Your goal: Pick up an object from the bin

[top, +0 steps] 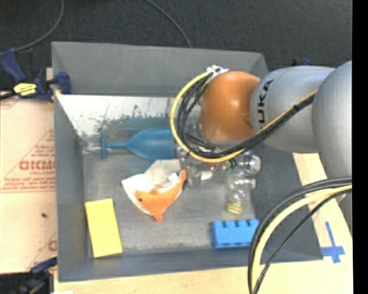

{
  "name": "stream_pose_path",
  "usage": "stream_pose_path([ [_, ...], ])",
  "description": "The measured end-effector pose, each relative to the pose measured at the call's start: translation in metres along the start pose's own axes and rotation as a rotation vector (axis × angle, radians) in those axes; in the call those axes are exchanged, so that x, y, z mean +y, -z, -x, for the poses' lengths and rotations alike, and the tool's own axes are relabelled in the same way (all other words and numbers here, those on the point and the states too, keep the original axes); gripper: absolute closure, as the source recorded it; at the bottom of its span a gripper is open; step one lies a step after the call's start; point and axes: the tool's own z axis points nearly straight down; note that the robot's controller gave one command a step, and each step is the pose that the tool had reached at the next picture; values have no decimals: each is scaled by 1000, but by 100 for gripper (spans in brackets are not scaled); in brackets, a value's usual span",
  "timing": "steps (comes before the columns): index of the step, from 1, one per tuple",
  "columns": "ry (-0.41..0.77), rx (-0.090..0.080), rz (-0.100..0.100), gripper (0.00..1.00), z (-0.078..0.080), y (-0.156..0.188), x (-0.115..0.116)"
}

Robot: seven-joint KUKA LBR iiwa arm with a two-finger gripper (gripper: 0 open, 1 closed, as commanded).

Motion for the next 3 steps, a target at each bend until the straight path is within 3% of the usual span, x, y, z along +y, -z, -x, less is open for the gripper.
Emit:
stream_pose_path([
  [3,-1,14,4,100,-3,22,1],
])
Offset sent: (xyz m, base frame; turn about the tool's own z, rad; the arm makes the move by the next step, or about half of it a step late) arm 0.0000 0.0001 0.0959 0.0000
